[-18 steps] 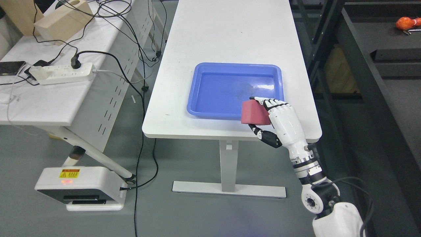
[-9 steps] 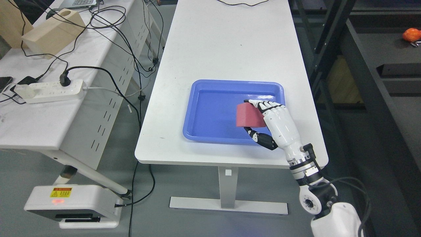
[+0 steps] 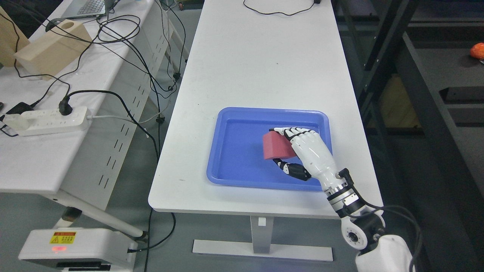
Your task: Pick pink block from left shelf to tray
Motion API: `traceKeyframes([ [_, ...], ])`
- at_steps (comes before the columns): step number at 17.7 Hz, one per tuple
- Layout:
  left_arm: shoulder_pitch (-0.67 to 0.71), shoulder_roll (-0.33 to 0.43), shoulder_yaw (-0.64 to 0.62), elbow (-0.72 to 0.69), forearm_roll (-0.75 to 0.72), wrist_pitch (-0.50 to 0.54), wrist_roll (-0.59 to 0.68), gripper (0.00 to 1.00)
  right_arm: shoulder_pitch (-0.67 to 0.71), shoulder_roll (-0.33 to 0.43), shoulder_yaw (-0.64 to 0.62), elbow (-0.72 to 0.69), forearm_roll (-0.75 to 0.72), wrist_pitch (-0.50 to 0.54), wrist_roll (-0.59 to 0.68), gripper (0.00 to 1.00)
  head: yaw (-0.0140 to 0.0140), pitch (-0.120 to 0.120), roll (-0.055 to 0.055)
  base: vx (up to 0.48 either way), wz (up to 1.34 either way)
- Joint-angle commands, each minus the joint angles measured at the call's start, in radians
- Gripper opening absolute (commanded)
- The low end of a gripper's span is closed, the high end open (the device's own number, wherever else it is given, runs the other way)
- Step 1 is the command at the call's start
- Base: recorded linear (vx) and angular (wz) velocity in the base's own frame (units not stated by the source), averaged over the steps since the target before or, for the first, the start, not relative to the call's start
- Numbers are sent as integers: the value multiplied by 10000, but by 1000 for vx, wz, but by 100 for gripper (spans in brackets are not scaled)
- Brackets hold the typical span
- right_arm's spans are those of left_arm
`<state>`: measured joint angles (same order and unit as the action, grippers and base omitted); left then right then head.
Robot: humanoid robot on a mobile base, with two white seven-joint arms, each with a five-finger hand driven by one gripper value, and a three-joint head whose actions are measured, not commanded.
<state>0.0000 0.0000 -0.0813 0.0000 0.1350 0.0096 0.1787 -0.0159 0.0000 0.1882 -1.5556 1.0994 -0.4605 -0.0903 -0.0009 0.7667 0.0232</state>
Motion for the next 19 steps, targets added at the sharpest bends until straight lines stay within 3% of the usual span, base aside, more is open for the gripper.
traceKeyframes([
  [1, -291, 175, 0, -174, 0, -4, 8, 100, -133, -174, 159, 47, 36, 202, 319, 24, 0, 0, 0, 97, -4],
  [4, -291, 175, 0, -174, 0, -4, 8, 100, -118, -174, 143, 63, -87, 600, 933, 49, 0, 0, 0, 82, 2],
  [8, -291, 175, 0, -174, 0, -4, 8, 100, -10, -174, 143, 63, -347, 907, 965, 72, 0, 0, 0, 48, 0],
  [13, -291, 175, 0, -174, 0, -4, 8, 100, 113, -174, 6, 63, -1817, 1322, 1148, 98, 0, 0, 0, 6, 0],
  [17, -291, 175, 0, -174, 0, -4, 8, 100, 113, -174, -178, 63, -2935, 1568, 1410, 99, 0, 0, 0, 0, 0],
  [19, -291, 175, 0, -174, 0, -4, 8, 100, 97, -174, -484, 63, -5687, 1552, 1516, 99, 0, 0, 0, 0, 0],
])
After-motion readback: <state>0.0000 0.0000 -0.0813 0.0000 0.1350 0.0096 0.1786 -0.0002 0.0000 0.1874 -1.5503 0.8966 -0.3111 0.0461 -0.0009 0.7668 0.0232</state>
